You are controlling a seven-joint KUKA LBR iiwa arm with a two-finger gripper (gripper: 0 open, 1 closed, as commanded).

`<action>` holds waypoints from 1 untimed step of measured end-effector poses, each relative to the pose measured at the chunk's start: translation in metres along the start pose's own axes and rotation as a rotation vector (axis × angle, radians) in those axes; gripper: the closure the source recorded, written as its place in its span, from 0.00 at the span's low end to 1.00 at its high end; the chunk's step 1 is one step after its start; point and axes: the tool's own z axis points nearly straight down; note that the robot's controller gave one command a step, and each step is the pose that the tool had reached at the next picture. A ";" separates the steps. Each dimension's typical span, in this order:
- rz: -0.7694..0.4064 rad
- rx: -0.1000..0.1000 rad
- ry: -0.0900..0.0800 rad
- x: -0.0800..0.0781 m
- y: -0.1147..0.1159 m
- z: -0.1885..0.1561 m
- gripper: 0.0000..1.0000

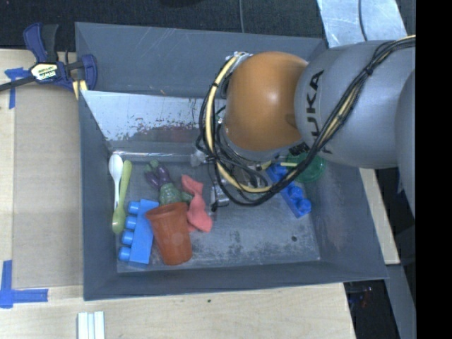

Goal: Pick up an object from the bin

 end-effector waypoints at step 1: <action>0.052 -0.001 -0.005 0.012 0.004 0.058 0.00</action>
Offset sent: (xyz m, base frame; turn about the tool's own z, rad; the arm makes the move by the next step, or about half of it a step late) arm -0.0103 -0.0033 -0.0648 0.1268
